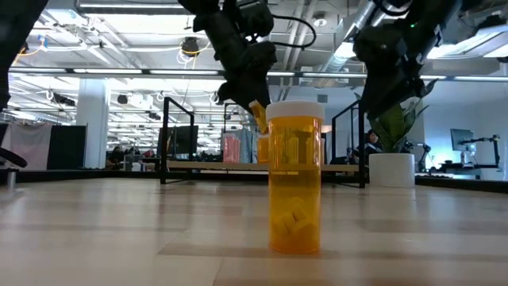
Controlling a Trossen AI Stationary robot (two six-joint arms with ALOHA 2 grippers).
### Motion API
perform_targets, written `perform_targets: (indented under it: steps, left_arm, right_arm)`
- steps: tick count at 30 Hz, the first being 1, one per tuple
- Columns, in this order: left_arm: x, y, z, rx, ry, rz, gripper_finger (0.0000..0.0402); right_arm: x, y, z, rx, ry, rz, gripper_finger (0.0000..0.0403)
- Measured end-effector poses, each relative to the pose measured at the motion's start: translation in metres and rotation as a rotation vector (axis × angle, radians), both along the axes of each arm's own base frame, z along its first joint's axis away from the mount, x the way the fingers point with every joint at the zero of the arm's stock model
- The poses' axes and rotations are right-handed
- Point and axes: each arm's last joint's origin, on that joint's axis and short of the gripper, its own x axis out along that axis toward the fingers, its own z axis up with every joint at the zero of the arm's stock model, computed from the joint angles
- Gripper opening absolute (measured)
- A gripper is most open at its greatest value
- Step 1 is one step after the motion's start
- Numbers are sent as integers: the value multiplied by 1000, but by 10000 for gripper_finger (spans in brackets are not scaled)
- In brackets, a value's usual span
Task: Pick and place medicine bottles onto shelf by color
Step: Put the large orange pill bottle on the shelf aligned with the other large orange pill bottles
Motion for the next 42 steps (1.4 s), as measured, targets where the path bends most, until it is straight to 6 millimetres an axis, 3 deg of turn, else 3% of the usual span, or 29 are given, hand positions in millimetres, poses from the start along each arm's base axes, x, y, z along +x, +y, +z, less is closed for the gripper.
perform_targets:
  steps: [6, 15, 22, 32, 42]
  left_arm:
    - [8, 0, -3, -12, -48, -106, 194]
    - [42, 11, -8, -57, 110, -170, 194]
    - [46, 20, -3, 88, 229, -145, 194]
    - [43, 34, -18, 88, 314, -9, 194]
    - [43, 35, -25, 75, 319, 26, 194]
  right_arm:
    - [-3, -11, -2, -2, 41, -48, 200]
    - [-4, -20, -3, -3, 52, -86, 200]
    - [-5, -21, -3, -2, 53, -92, 200]
    - [-4, -21, -2, 1, 42, -90, 200]
    - [-2, -21, -1, 2, 27, -90, 200]
